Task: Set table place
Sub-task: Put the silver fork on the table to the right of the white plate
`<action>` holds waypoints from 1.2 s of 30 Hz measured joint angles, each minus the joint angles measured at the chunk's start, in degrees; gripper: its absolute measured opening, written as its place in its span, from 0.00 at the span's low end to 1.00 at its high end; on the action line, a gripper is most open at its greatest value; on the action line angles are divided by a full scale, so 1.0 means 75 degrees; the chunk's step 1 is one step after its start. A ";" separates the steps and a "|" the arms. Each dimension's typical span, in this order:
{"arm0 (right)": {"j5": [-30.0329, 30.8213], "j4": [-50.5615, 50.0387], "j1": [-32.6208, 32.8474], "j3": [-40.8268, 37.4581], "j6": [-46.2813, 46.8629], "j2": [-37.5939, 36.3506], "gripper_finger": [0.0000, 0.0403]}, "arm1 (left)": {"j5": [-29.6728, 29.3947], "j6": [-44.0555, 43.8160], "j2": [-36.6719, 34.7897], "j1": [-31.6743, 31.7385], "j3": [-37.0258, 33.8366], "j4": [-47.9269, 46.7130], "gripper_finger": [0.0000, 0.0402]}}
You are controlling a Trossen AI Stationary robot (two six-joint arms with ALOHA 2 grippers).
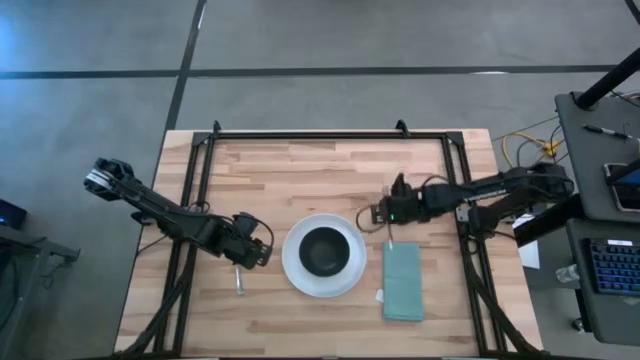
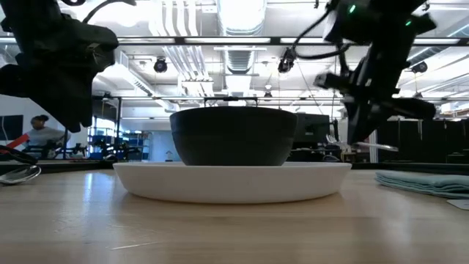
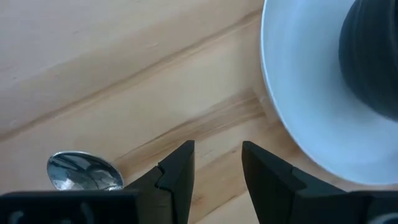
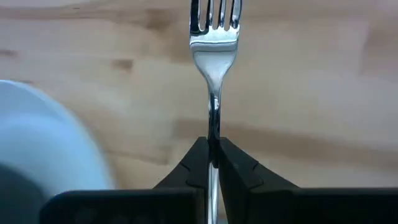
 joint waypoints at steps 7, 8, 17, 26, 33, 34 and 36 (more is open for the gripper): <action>0.0618 0.0055 0.1718 0.0279 0.2594 0.0348 0.03 | 0.0095 0.0596 0.0002 -0.0006 0.0000 0.0066 0.29; 0.0622 0.0055 0.1904 0.0338 0.2843 0.0454 0.03 | 0.0093 0.0669 0.0002 -0.0006 0.0000 0.0084 0.29; 0.0600 0.0050 0.2689 0.1379 0.3638 0.1955 0.03 | -0.0057 0.1057 -0.0001 -0.0003 0.0000 0.0233 0.29; 0.0145 -0.0469 0.2671 0.2199 0.3347 0.3067 0.03 | -0.0056 0.1227 -0.0004 0.0002 0.0000 0.0229 0.29; 0.0012 -0.0339 0.2722 0.2040 0.3519 0.2961 0.03 | -0.0054 0.1227 -0.0007 0.0000 0.0000 0.0238 0.29; 0.0014 -0.0352 0.2734 0.2017 0.3553 0.2951 0.03 | -0.0054 0.1227 -0.0008 0.0000 0.0000 0.0242 0.29; 0.0012 -0.0336 0.2749 0.2002 0.3552 0.2948 0.04 | -0.0054 0.1224 -0.0010 0.0000 0.0000 0.0259 0.29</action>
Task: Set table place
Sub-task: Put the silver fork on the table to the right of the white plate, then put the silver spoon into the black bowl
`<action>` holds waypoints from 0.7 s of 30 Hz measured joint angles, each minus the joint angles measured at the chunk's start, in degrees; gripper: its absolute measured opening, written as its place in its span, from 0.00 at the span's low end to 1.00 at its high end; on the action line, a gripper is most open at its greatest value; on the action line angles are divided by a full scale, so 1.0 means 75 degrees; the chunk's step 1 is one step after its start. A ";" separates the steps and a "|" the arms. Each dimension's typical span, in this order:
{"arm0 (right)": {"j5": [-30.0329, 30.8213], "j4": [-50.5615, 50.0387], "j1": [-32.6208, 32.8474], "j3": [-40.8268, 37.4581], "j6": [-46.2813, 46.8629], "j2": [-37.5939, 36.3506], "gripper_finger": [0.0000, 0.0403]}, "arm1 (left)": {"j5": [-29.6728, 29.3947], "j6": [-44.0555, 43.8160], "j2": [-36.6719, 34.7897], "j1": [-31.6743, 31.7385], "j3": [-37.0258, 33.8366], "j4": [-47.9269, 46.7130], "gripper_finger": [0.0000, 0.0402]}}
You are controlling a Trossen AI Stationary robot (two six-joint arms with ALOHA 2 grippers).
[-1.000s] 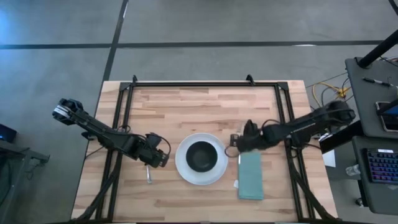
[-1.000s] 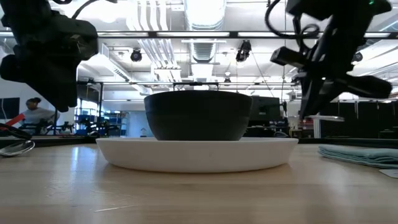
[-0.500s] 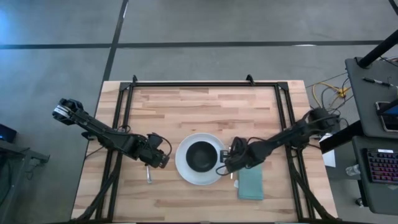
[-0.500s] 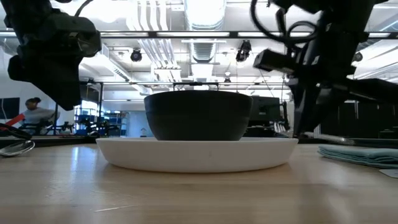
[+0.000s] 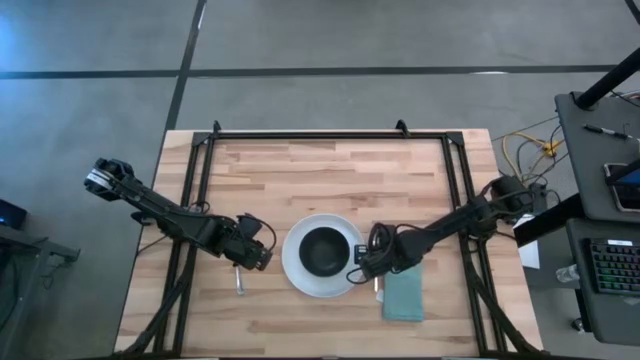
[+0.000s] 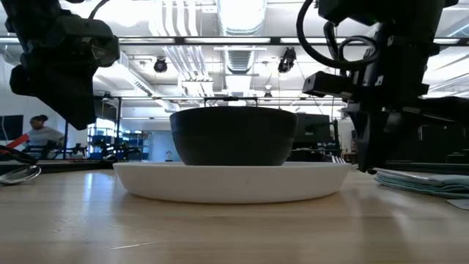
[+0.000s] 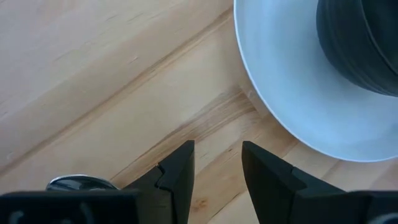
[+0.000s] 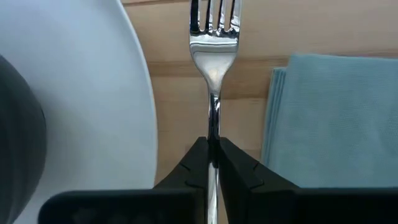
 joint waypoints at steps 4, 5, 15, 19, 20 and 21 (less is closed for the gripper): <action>0.0000 0.0152 0.0058 -0.0010 -0.0043 0.0019 0.10 | 0.0003 0.0000 0.0000 0.0000 0.0000 0.0034 0.29; -0.0003 0.0183 0.0058 -0.0010 -0.0110 0.0023 0.12 | 0.0002 0.0000 0.0000 0.0000 0.0000 0.0072 0.29; 0.0004 0.0112 0.0089 -0.0028 -0.0464 -0.0009 0.28 | 0.0006 -0.0009 0.0000 0.0000 0.0000 0.0288 0.29; 0.0079 0.0097 0.0170 -0.0028 -0.0556 -0.0030 0.30 | 0.0008 -0.0006 0.0000 0.0000 0.0000 0.0581 0.29; 0.0103 0.0096 0.0197 -0.0028 -0.0555 -0.0038 0.30 | 0.0008 -0.0002 0.0000 0.0000 0.0000 0.0683 0.29; 0.0162 0.0093 0.0226 -0.0028 -0.0556 -0.0065 0.31 | 0.0006 -0.0001 0.0000 0.0000 0.0000 0.0744 0.29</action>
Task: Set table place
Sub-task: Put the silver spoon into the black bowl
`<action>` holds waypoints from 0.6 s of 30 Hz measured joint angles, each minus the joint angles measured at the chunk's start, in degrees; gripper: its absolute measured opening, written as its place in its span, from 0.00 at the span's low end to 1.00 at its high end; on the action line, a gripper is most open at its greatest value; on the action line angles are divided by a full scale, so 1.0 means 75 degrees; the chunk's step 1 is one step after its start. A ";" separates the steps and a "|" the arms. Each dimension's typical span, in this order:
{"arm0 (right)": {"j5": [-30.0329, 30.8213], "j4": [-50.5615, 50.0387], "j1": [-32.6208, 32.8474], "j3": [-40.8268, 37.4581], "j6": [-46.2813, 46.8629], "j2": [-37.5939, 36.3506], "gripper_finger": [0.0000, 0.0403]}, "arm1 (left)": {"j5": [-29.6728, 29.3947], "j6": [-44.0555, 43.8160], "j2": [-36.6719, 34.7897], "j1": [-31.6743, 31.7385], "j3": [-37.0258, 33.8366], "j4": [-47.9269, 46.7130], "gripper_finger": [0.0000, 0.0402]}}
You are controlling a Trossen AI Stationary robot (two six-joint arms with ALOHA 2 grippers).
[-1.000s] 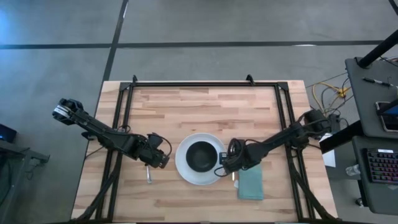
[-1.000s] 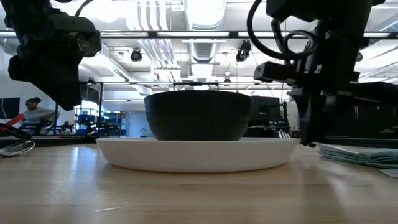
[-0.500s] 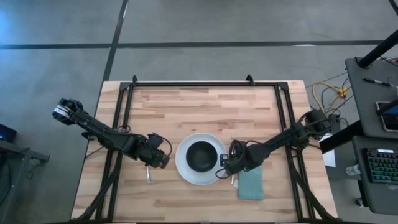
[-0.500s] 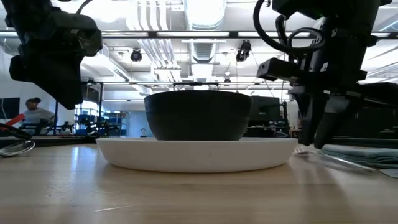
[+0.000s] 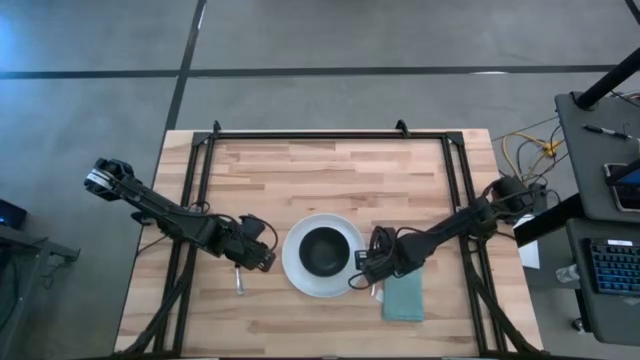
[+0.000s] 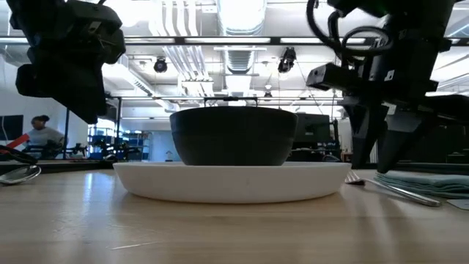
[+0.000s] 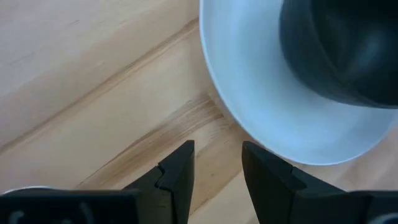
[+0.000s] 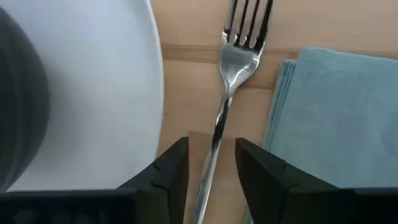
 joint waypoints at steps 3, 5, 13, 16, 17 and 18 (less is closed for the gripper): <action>0.0226 -0.0014 0.0092 0.0000 -0.0054 -0.0132 0.31 | 0.0003 0.0049 0.0000 0.0000 0.0000 -0.0009 0.29; 0.0463 -0.0051 0.0162 0.0000 -0.0090 -0.0280 0.31 | 0.0071 0.0351 0.0000 -0.0003 0.0000 -0.0003 0.29; 0.1301 -0.0869 0.0264 0.0000 -0.0289 -0.1206 0.32 | 0.1289 0.2187 -0.0176 -0.0246 0.0346 -0.0568 0.29; 0.1449 -0.1080 0.0255 -0.0003 -0.0719 -0.1518 0.33 | 0.1671 0.4632 -0.0198 -0.0766 0.0563 -0.0718 0.29; 0.1457 -0.1108 0.0241 -0.0003 -0.0835 -0.1621 0.33 | 0.1745 0.5278 -0.0198 -0.0931 0.0577 -0.0989 0.29; 0.1467 -0.1176 0.0241 -0.0003 -0.0940 -0.1694 0.33 | 0.1844 0.5791 -0.0198 -0.1065 0.0577 -0.1303 0.29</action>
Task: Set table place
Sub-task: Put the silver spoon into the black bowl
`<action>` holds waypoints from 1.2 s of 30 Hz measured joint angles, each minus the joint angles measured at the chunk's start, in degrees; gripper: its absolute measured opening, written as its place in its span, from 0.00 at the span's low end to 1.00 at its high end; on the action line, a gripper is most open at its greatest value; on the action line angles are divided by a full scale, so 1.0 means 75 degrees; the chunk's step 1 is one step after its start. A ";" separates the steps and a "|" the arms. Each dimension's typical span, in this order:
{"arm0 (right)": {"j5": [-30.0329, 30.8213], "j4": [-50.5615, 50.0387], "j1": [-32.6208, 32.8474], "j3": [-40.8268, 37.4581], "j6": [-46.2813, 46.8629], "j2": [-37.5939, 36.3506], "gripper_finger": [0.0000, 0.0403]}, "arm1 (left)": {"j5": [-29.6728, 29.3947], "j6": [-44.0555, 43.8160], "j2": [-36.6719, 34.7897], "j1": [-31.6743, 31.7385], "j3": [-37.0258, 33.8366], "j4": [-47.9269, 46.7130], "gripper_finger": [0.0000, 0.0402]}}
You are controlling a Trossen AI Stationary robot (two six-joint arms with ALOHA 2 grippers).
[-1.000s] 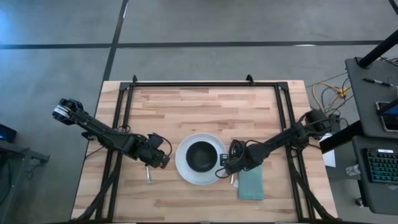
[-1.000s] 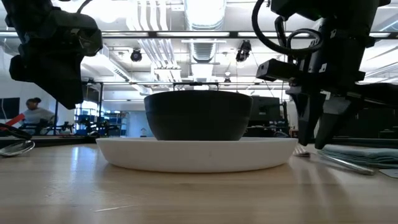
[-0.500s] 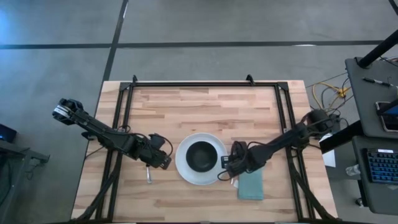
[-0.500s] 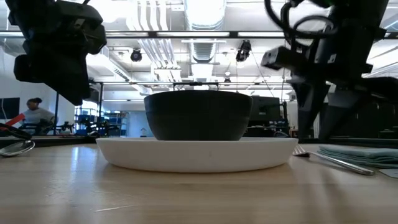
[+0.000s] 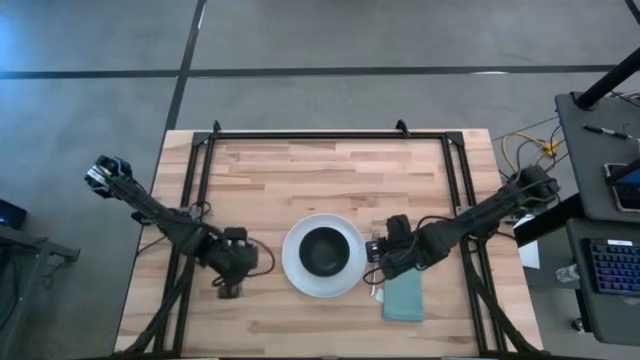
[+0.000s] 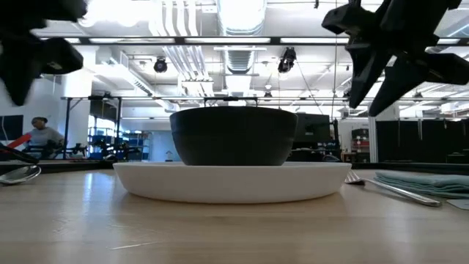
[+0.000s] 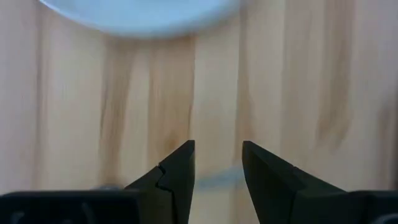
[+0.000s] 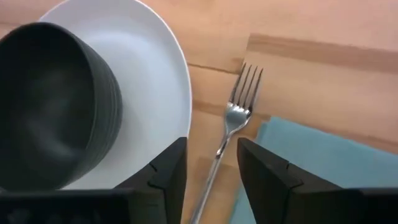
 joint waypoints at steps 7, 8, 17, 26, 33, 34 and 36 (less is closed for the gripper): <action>0.0201 -0.0050 -0.0010 -0.0026 -0.0309 -0.0234 0.33 | 0.0279 0.1525 0.0145 -0.0280 -0.0234 -0.2066 0.29; 0.0198 -0.0080 -0.0012 -0.0029 -0.0338 -0.0221 0.33 | 0.0231 0.1825 0.0157 -0.0282 -0.0297 -0.2079 0.29; 0.0189 -0.0236 -0.0012 -0.0083 -0.0342 -0.0200 0.33 | -0.0096 0.3952 0.0762 -0.0279 -0.0629 -0.1369 0.29; 0.0175 -0.0427 -0.0012 -0.0131 -0.0397 -0.0197 0.34 | -0.0275 0.4900 0.1878 -0.0279 -0.0653 -0.0711 0.29; 0.0175 -0.0446 -0.0012 -0.0131 -0.0397 -0.0197 0.33 | -0.0476 0.5042 0.2598 -0.0279 -0.0622 -0.0707 0.29; 0.0175 -0.0453 -0.0012 -0.0131 -0.0397 -0.0197 0.33 | -0.0486 0.5050 0.2668 -0.0284 -0.0624 -0.0716 0.29; 0.0169 -0.0478 -0.0012 -0.0133 -0.0397 -0.0197 0.34 | -0.0476 0.5053 0.2778 -0.0282 -0.0613 -0.0726 0.27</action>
